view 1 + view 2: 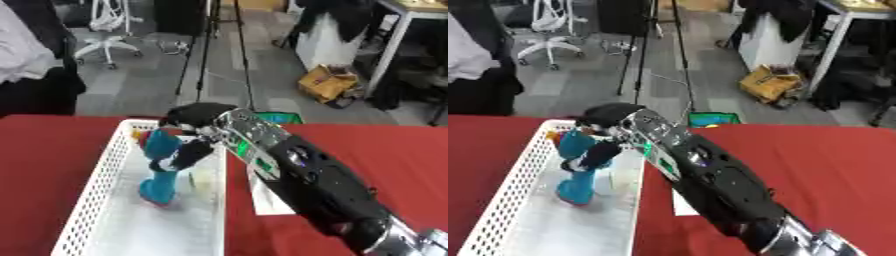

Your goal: Pick up objects on the table and place them in the box.

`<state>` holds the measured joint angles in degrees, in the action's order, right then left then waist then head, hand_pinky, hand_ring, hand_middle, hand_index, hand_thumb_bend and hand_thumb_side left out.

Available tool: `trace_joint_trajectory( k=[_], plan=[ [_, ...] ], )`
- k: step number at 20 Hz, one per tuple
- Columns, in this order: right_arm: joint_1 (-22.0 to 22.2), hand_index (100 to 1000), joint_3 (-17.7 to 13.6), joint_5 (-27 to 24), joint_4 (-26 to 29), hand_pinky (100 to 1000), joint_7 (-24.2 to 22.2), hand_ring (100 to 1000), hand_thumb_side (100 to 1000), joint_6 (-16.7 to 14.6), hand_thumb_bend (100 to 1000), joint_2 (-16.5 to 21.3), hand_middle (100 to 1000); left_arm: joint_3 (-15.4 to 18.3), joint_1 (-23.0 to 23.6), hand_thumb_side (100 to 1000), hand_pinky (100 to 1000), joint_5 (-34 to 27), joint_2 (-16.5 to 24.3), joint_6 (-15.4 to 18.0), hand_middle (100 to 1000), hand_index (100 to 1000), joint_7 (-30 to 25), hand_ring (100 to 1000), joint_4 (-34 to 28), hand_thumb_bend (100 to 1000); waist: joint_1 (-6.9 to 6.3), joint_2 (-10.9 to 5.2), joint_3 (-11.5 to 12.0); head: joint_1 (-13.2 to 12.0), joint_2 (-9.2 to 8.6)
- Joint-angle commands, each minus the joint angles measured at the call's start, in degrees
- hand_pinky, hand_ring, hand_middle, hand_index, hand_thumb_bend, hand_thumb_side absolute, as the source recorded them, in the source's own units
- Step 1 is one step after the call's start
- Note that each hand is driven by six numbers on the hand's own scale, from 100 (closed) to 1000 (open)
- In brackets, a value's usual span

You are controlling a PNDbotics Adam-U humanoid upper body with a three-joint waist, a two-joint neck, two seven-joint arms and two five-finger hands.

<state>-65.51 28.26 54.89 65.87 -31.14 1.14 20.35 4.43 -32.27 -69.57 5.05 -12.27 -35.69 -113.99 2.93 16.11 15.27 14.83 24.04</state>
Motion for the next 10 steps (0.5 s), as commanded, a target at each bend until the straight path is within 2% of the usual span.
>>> trace_joint_trajectory(
  k=[1, 10],
  plan=[
    [-1.1, 1000, -0.7, 0.6, 0.1, 1000, -0.3, 1000, 838, -0.4, 703, 0.2, 1000, -0.1, -0.9, 842, 595, 0.1, 0.1, -0.1, 567, 634, -0.3, 495, -0.6, 100, -0.54, -0.86, 0.0, -0.1, -0.87],
    [-1.3, 1000, -0.8, 0.6, 0.2, 1000, -0.3, 1000, 815, 0.0, 708, 0.3, 1000, -0.1, -0.9, 842, 594, 0.1, 0.1, -0.1, 565, 634, -0.3, 495, -0.6, 100, -0.58, -0.78, 0.0, -0.2, -0.64]
  ],
)
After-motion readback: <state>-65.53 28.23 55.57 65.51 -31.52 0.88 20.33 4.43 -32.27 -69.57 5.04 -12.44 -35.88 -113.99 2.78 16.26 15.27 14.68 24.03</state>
